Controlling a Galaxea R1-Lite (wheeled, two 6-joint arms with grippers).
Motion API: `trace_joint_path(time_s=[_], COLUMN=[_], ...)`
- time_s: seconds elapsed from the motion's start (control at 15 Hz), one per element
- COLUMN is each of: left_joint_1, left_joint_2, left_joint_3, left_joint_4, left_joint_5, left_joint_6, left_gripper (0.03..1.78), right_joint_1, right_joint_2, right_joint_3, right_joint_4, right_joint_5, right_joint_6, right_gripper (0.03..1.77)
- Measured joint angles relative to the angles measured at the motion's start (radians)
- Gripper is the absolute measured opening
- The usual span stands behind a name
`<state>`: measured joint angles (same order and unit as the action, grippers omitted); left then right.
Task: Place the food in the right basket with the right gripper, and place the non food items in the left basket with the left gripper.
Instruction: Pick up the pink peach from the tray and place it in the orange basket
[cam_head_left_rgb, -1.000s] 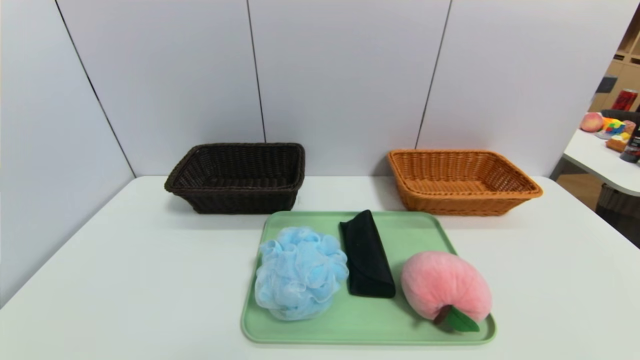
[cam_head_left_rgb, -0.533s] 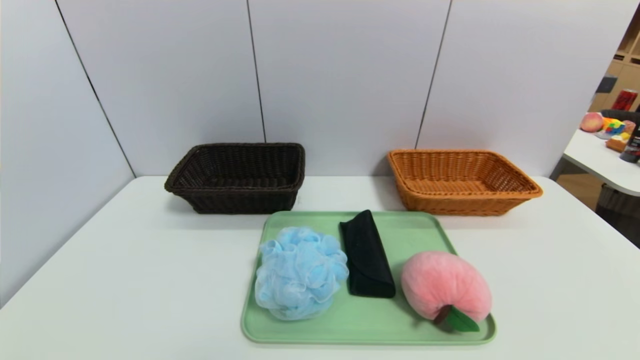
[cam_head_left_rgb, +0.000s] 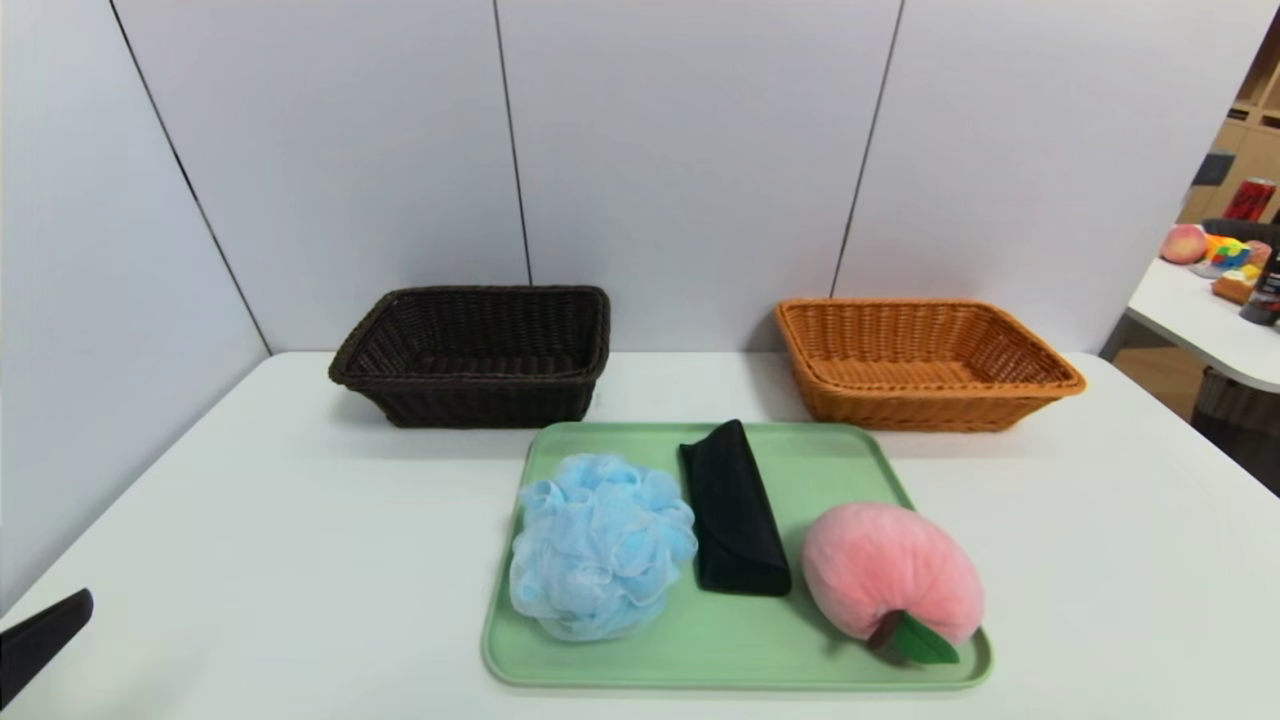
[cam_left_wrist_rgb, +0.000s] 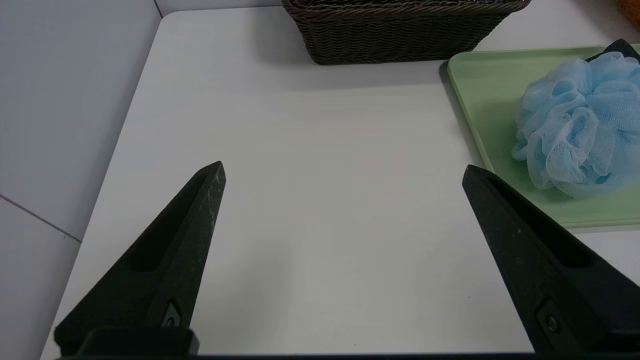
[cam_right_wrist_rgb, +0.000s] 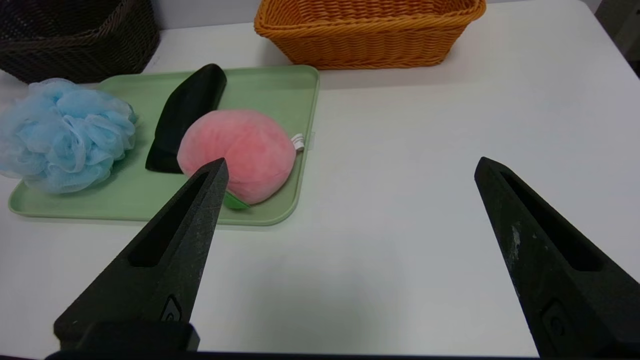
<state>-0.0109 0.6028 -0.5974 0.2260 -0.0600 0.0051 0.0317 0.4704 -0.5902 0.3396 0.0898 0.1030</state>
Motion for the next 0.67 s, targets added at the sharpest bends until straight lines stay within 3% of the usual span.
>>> trace_joint_path(time_s=[0.27,0.47,0.67], left_joint_1=[0.000,0.000,-0.010], left_joint_2=[0.176,0.273,0.362], left_joint_3=[-0.111,-0.195,-0.264], left_joint_4=[0.008,0.038,0.051], left_joint_5=[-0.014,-0.018,-0.076], left_joint_6=[-0.001,0.000,0.001], left_gripper=[1.69,1.69,1.69], right_joint_1=[0.003,0.003,0.009], right_joint_2=[0.160,0.270,0.362], right_joint_3=[-0.103,-0.187,-0.250], right_joint_4=[0.039,0.078,0.129], right_joint_5=[0.016,0.058,0.101], right_joint_6=[0.001,-0.010,-0.030], right_gripper=[1.70,1.70,1.70])
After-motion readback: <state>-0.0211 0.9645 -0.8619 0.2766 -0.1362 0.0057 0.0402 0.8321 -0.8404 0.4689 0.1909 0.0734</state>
